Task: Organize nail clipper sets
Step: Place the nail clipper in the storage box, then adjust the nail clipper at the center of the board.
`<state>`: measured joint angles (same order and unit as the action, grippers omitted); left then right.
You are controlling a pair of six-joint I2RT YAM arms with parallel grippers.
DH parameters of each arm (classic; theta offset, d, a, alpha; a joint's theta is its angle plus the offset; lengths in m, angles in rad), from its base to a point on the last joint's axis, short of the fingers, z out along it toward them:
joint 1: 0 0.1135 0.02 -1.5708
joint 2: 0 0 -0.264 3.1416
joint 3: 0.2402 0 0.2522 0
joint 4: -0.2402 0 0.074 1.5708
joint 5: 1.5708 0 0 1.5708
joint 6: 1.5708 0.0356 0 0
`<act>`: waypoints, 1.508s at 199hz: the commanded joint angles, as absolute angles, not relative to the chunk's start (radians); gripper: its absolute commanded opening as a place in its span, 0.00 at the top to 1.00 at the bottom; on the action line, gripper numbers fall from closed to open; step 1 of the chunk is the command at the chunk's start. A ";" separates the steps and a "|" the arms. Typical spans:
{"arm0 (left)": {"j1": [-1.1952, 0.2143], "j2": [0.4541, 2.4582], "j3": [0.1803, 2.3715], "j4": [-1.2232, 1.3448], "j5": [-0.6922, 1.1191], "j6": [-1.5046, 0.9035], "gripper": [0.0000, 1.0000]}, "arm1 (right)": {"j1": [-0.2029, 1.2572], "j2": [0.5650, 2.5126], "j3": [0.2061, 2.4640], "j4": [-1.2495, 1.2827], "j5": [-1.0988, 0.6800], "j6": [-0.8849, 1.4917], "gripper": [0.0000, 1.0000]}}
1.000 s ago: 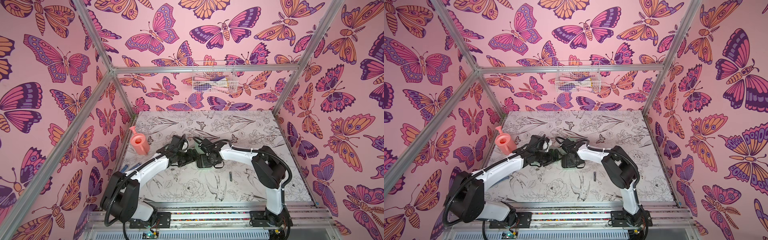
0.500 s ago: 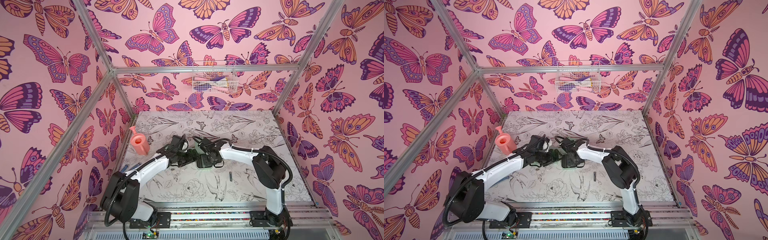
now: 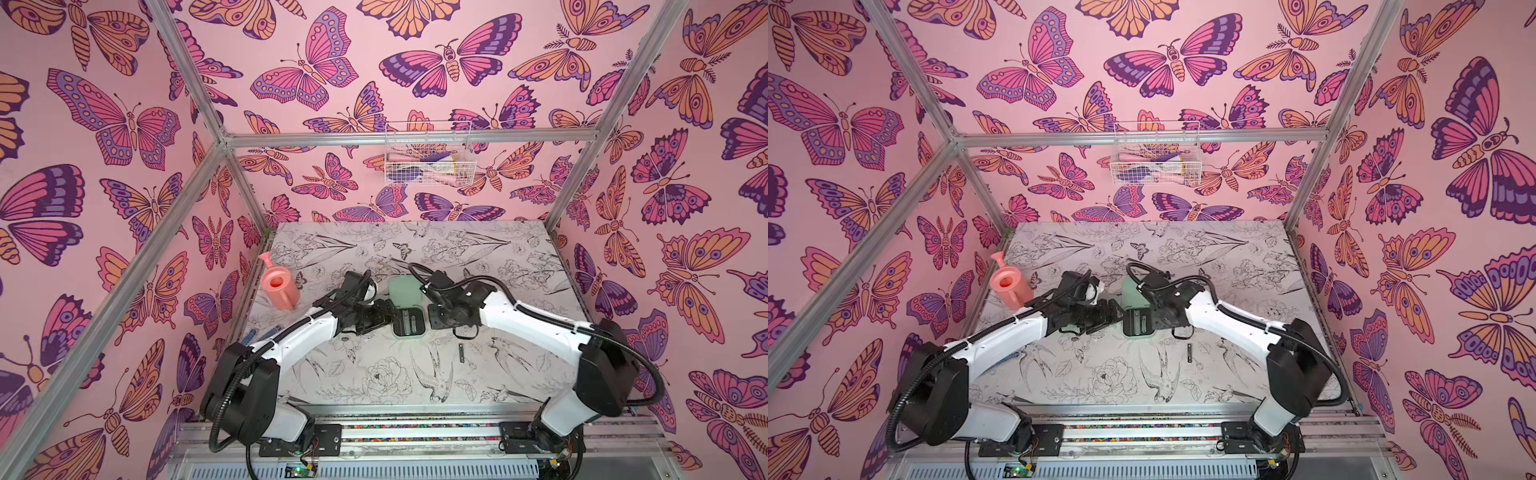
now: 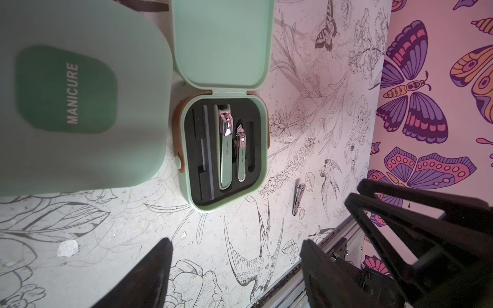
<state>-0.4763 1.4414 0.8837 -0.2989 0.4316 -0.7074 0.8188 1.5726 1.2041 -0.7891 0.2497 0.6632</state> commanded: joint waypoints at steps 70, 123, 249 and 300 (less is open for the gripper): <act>-0.486 1.415 0.855 -0.289 0.466 -0.702 0.23 | 0.654 1.326 0.742 -0.522 0.015 0.710 0.59; -0.494 1.409 0.849 -0.288 0.451 -0.719 0.23 | 0.595 1.330 0.641 -0.401 -0.106 0.651 0.67; -0.499 1.412 0.859 -0.290 0.451 -0.732 0.23 | 0.560 1.451 0.575 -0.257 -0.145 0.635 0.89; -0.499 1.415 0.861 -0.289 0.452 -0.732 0.23 | 0.570 1.426 0.622 -0.372 -0.025 0.645 0.92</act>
